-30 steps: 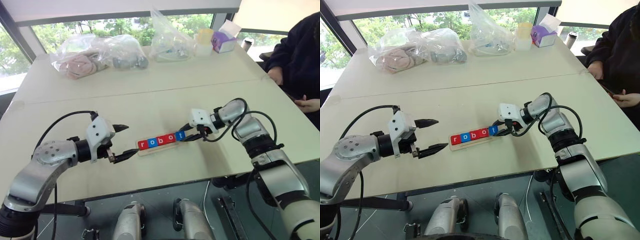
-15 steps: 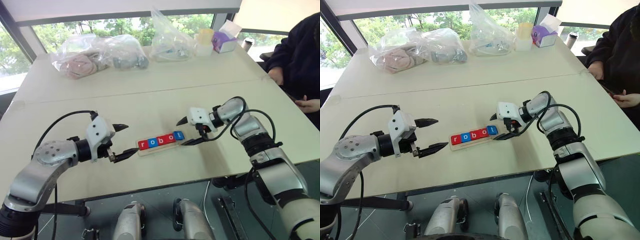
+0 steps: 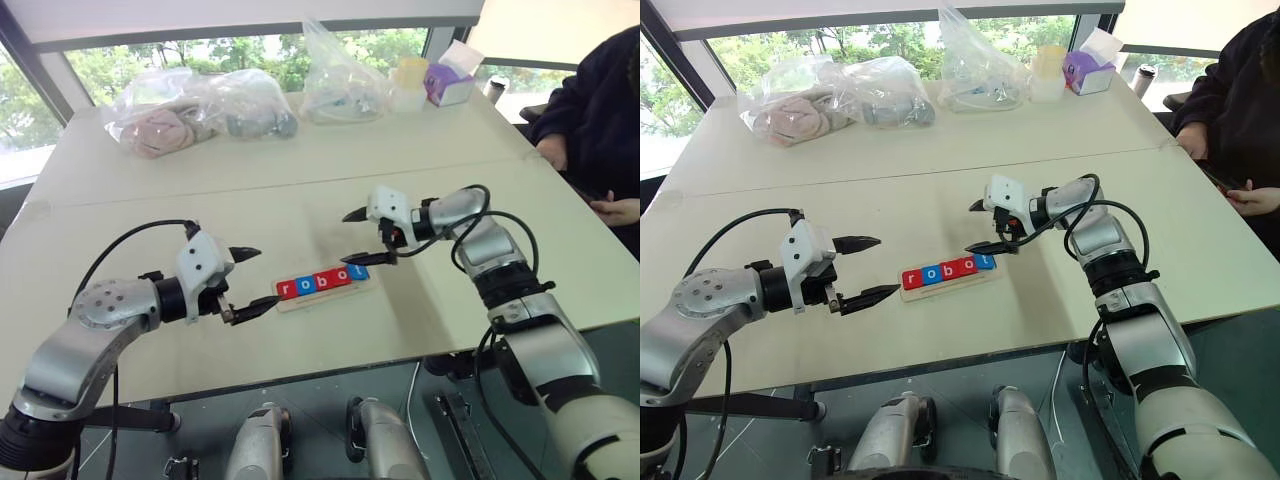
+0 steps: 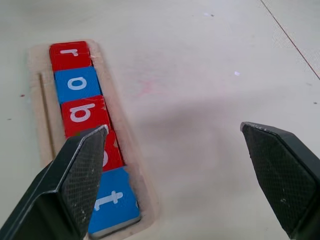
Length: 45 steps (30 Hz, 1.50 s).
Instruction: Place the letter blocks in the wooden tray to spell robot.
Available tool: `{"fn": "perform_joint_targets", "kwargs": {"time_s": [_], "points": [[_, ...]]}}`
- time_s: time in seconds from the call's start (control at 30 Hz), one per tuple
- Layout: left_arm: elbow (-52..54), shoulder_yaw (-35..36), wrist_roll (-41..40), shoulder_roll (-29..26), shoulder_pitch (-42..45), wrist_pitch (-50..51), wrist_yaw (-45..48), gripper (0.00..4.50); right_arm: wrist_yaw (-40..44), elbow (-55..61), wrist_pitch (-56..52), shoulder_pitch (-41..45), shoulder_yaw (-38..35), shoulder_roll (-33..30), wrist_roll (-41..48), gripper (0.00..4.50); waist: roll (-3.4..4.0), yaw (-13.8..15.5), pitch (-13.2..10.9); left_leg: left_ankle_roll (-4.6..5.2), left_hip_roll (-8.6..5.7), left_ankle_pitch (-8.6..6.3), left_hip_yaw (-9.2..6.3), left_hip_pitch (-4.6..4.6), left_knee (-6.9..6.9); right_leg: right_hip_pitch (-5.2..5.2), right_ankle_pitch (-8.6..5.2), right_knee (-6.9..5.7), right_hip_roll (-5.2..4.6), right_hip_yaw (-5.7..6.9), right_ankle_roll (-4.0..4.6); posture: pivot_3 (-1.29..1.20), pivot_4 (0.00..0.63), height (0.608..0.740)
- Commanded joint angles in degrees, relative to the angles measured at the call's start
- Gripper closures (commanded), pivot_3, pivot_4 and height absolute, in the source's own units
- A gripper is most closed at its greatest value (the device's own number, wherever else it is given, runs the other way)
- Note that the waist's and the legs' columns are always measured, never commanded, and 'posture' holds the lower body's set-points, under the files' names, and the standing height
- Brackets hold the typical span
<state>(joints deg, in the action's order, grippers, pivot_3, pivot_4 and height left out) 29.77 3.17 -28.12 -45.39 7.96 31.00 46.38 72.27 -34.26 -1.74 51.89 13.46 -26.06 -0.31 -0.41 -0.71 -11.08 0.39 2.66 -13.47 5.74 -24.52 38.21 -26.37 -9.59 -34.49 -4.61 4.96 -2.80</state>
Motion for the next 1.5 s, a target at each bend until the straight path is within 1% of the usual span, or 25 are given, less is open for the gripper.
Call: {"fn": "perform_joint_targets", "kwargs": {"time_s": [0.03, 0.4, 0.63, 0.77, 0.97, 1.1, 1.17, 1.27, 1.4, 1.5], "points": [[1.0, 0.5, 0.0, 0.1, 0.7, -0.7, 0.3, 0.0, -2.4, 2.8, 1.2, 0.0, 0.3, 1.0, -0.5, 0.11, 0.0, 0.0, 0.0, 0.0, 0.0, 0.0, 0.0, 0.0, 0.0, -0.01, 0.0, 0.0, 0.0, 0.0, 0.0, 0.0, 0.15, 0.725], [1.6, 0.6, -0.1, 0.4, 0.5, -0.2, -0.4, 0.0, -3.1, 1.3, 5.9, -1.5, 3.7, -0.2, -4.0, 0.11, 0.0, 0.0, 0.0, 0.0, 0.0, 0.0, 0.0, 0.0, 0.0, -0.01, 0.0, -0.01, 0.01, 0.0, 0.0, 0.0, 0.15, 0.725], [1.7, 0.5, -0.1, 0.6, 0.5, -0.3, -0.5, 0.0, -3.7, -1.0, 7.3, -0.4, 3.3, -0.9, -4.6, 0.11, 0.0, 0.0, 0.0, 0.0, -0.01, 0.0, 0.0, 0.01, 0.0, 0.0, -0.01, -0.01, 0.01, 0.0, 0.0, 0.0, 0.15, 0.725], [1.5, 0.3, 0.0, 0.8, 0.6, -0.3, -0.4, 0.0, -3.1, -0.6, 6.3, -0.1, 2.4, -1.1, -3.7, 0.11, 0.0, 0.0, 0.0, 0.0, -0.01, 0.0, 0.0, 0.01, 0.0, 0.0, 0.0, -0.01, 0.01, 0.0, 0.0, 0.0, 0.15, 0.725], [1.5, 0.2, 0.0, 0.8, 0.7, -0.3, -0.4, 0.0, -1.6, 4.5, -3.9, 0.1, -2.1, -0.8, 2.9, 0.11, 0.0, 0.0, 0.0, 0.0, 0.0, 0.0, 0.0, 0.01, 0.0, 0.0, 0.0, -0.01, 0.01, 0.0, 0.0, 0.0, 0.15, 0.725], [1.5, 0.4, -0.3, 0.8, 0.6, -0.3, -0.2, 0.0, -2.8, 9.0, -14.6, 0.3, -6.5, -1.0, 8.3, 0.11, 0.0, 0.0, 0.0, 0.0, 0.03, 0.0, 0.0, 0.0, 0.0, 0.0, 0.0, -0.03, 0.0, -0.01, 0.0, 0.0, 0.15, 0.725], [1.6, 0.6, -0.6, 0.9, 0.4, -0.1, -0.3, 0.0, -3.0, 11.3, -17.8, -0.3, -7.4, -1.7, 9.5, 0.11, 0.0, 0.1, 0.0, 0.0, 0.03, 0.0, 0.0, 0.0, 0.0, 0.0, 0.0, -0.02, 0.0, -0.01, 0.0, 0.0, 0.15, 0.725], [2.5, 2.0, -1.4, 0.4, -0.9, 0.6, -0.2, 0.0, -0.1, 19.5, -22.9, -4.9, -8.0, -7.1, 11.4, 0.11, 0.0, 0.3, 0.0, 0.0, 0.03, 0.0, 0.0, -0.01, -0.01, -0.02, 0.0, -0.01, -0.02, -0.01, 0.0, 0.0, 0.15, 0.725], [3.5, 4.0, -3.3, 0.1, -1.8, 2.1, -0.5, 0.0, 1.1, 31.6, -32.0, -10.8, -9.8, -14.0, 15.9, 0.11, 0.0, 1.0, 0.0, 0.0, 0.04, -0.02, 0.02, -0.03, -0.04, -0.01, -0.02, 0.11, -0.06, -0.01, -0.01, 0.0, 0.15, 0.725], [4.0, 5.1, -3.7, -0.5, -2.8, 2.7, -0.3, 0.0, 2.7, 39.8, -36.0, -16.8, -11.0, -20.4, 18.1, 0.11, 0.0, 1.2, 0.0, -0.01, 0.06, -0.02, 0.03, -0.01, -0.04, -0.05, -0.02, 0.1, -0.07, -0.01, 0.0, 0.0, 0.15, 0.725]]}}
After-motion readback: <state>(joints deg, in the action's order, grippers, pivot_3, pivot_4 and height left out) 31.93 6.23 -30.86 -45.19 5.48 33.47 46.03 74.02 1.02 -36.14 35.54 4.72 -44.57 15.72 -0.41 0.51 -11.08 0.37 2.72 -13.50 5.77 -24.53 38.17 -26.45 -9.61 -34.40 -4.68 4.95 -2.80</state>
